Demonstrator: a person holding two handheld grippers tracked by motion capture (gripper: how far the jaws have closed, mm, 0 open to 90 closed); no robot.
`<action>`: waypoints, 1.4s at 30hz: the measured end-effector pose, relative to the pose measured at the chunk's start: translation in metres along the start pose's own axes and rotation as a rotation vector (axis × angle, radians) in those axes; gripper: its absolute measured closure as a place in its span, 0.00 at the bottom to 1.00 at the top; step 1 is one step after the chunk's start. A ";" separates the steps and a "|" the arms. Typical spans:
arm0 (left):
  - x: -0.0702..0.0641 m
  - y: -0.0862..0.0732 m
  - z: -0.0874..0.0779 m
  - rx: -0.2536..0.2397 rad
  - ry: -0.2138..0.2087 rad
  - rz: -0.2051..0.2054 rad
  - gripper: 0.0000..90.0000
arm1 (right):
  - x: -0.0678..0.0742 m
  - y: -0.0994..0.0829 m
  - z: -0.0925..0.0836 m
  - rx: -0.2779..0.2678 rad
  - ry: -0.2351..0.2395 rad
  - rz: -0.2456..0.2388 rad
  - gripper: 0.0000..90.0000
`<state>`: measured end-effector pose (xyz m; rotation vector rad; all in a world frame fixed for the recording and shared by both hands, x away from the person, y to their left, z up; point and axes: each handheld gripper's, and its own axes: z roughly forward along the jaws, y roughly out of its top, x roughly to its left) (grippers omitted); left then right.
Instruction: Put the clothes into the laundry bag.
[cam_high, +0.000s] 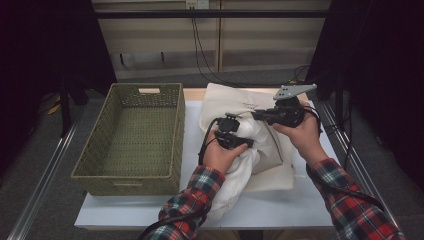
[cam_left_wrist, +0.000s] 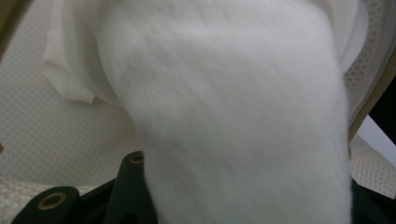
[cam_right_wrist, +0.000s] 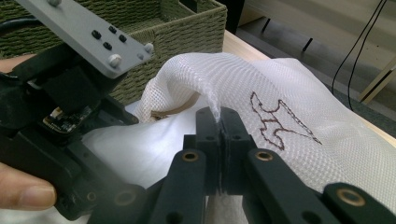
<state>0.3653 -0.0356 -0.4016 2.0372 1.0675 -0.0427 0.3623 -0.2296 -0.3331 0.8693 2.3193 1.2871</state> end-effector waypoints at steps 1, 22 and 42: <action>0.000 0.000 0.003 0.015 -0.006 0.012 0.60 | 0.000 0.000 0.000 -0.001 0.000 0.000 0.98; 0.006 -0.002 -0.011 -0.002 -0.051 0.103 0.12 | -0.002 -0.007 0.004 0.022 -0.011 -0.001 0.98; 0.011 -0.035 -0.002 0.077 -0.015 0.124 0.06 | -0.004 -0.005 0.003 0.033 -0.014 -0.006 0.98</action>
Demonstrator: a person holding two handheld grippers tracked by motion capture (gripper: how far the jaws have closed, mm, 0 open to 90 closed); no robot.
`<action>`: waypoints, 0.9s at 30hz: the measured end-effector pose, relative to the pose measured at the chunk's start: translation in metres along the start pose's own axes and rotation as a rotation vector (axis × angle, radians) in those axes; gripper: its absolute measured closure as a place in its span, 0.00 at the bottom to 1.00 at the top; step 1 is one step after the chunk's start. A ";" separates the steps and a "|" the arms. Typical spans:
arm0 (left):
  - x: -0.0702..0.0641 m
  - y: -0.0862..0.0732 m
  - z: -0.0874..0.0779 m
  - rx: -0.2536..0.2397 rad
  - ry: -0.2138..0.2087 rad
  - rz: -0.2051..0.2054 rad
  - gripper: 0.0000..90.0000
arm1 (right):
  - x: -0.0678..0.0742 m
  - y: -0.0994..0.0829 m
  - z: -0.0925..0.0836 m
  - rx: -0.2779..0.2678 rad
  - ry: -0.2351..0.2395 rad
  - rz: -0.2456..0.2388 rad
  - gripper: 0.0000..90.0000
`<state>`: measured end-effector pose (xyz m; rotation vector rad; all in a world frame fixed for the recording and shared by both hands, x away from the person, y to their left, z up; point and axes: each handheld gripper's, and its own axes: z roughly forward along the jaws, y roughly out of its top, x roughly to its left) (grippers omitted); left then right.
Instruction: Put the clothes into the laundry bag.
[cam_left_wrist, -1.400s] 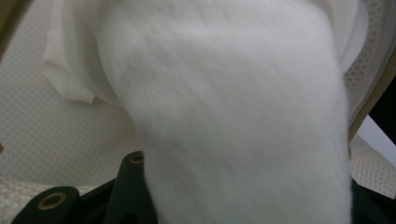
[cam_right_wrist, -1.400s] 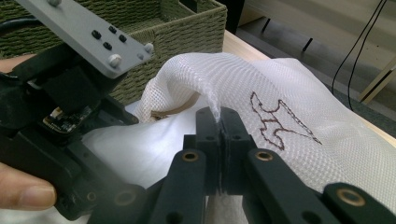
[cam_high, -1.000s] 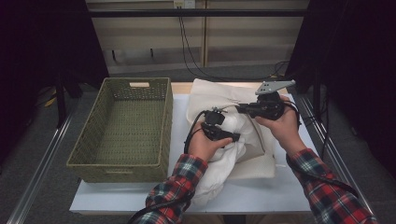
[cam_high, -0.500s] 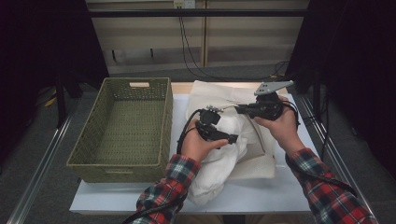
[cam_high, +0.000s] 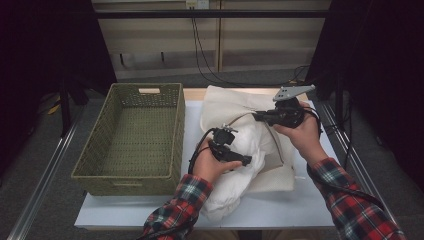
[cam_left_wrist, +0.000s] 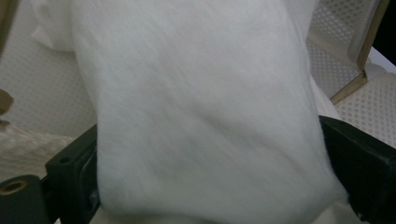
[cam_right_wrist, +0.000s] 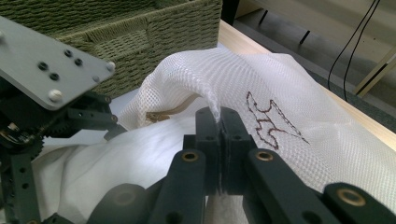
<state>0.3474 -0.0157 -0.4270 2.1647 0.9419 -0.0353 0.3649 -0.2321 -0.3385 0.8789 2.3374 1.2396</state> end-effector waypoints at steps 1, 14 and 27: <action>0.000 -0.001 0.001 0.005 0.001 0.005 0.08 | 0.000 0.000 0.000 -0.001 -0.001 -0.001 0.98; -0.002 -0.009 0.012 0.084 0.034 -0.013 0.61 | -0.002 -0.001 -0.002 -0.004 -0.003 0.003 0.98; -0.017 0.021 0.001 0.035 -0.016 0.030 0.68 | 0.006 0.002 0.009 -0.008 0.032 0.004 0.98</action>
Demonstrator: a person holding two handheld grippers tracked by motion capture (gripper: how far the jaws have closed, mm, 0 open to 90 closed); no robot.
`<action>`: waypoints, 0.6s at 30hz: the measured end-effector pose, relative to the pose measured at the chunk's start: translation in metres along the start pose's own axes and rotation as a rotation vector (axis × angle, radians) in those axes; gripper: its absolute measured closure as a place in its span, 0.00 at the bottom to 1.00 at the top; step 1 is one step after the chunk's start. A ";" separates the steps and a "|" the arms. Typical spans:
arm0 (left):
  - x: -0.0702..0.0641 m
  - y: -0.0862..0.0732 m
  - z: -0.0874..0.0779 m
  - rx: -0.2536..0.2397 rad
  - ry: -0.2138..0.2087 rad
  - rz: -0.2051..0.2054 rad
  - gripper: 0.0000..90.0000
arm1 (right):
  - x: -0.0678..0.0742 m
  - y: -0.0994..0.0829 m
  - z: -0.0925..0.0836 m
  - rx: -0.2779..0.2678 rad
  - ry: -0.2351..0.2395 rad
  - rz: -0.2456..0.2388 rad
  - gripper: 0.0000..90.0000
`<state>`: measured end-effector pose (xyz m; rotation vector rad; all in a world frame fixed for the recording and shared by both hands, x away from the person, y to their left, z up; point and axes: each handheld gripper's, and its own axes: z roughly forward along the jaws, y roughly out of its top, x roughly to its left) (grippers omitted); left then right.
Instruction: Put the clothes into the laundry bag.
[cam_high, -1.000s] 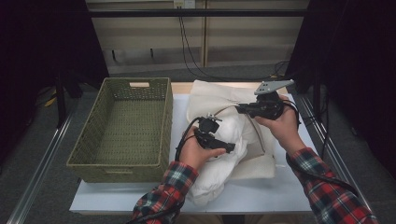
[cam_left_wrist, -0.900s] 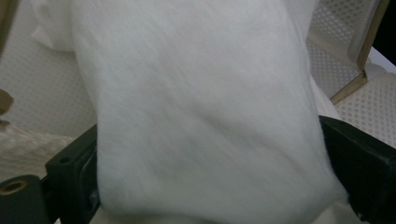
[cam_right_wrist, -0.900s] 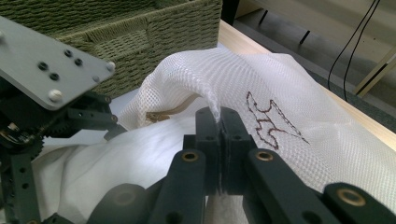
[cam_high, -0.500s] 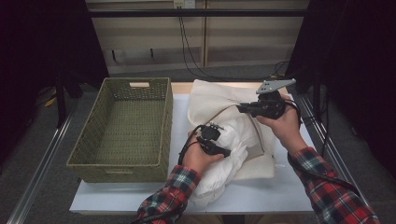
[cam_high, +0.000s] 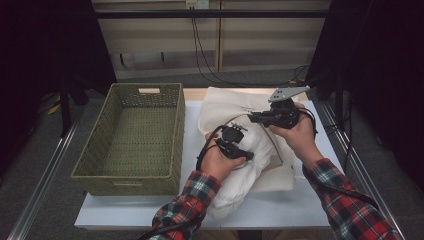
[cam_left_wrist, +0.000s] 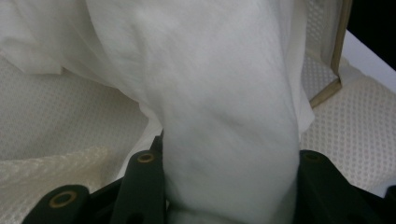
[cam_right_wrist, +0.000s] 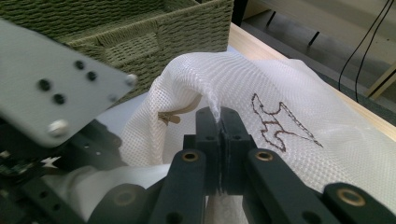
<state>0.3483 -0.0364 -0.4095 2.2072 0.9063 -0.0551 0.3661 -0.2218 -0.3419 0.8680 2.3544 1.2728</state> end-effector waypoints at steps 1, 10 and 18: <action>0.001 0.001 0.000 -0.005 0.003 -0.002 0.68 | 0.000 0.000 0.000 0.000 0.000 0.000 0.98; 0.014 0.015 -0.003 -0.142 0.060 -0.067 0.67 | -0.002 0.000 -0.007 -0.020 0.006 0.014 0.98; 0.017 0.010 0.012 -0.114 0.049 -0.088 0.30 | -0.003 -0.002 -0.008 -0.013 -0.001 0.009 0.98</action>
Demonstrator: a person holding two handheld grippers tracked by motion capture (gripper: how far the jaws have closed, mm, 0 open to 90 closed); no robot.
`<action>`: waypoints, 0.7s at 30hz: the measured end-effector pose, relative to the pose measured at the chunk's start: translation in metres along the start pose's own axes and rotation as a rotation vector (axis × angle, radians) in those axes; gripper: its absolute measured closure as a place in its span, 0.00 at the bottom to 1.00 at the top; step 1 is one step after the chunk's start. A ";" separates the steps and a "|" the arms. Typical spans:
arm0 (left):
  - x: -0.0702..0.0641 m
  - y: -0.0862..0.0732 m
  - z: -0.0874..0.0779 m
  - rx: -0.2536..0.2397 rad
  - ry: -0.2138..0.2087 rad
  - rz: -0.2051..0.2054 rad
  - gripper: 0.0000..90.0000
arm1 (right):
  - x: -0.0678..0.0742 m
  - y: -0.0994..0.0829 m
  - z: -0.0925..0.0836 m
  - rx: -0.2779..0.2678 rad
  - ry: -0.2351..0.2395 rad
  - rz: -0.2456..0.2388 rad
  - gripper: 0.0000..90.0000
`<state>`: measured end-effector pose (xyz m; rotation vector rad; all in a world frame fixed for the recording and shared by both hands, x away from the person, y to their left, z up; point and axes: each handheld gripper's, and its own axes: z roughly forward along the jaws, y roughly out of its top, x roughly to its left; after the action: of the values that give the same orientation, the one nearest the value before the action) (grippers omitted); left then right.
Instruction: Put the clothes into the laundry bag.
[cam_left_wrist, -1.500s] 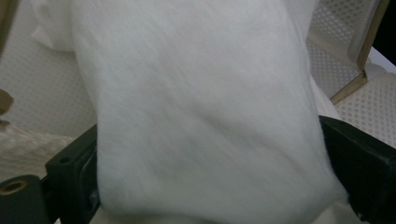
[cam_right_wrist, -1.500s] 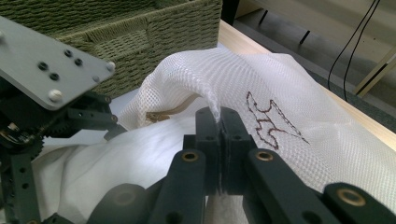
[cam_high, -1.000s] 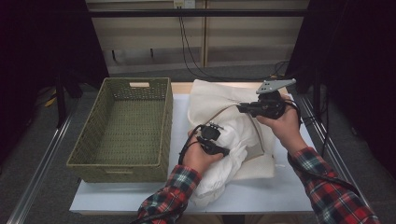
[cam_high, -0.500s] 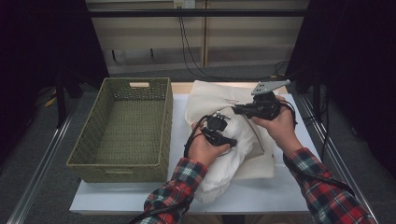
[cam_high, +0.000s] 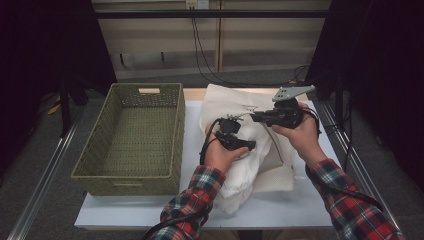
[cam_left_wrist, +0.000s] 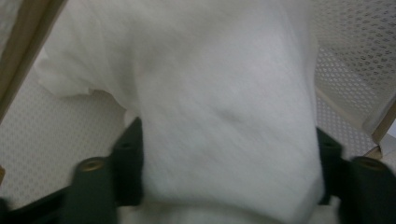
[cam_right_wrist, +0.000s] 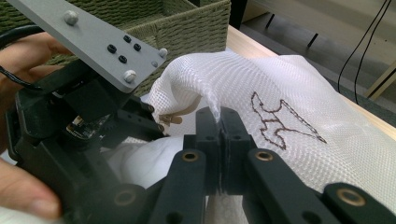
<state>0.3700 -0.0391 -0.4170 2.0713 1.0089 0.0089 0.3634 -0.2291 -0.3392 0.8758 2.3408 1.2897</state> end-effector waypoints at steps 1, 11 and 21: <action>0.000 0.000 -0.001 0.009 -0.006 0.012 0.24 | 0.000 -0.001 0.000 0.002 -0.002 0.003 0.98; -0.004 -0.004 -0.023 0.000 0.016 0.073 0.06 | -0.001 -0.003 0.003 0.014 -0.011 0.001 0.98; 0.001 -0.028 -0.023 0.048 0.012 0.064 0.05 | -0.002 -0.002 0.006 0.020 -0.007 -0.005 0.98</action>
<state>0.3440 -0.0131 -0.4206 2.1491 0.9580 0.0295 0.3670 -0.2272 -0.3444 0.8786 2.3526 1.2610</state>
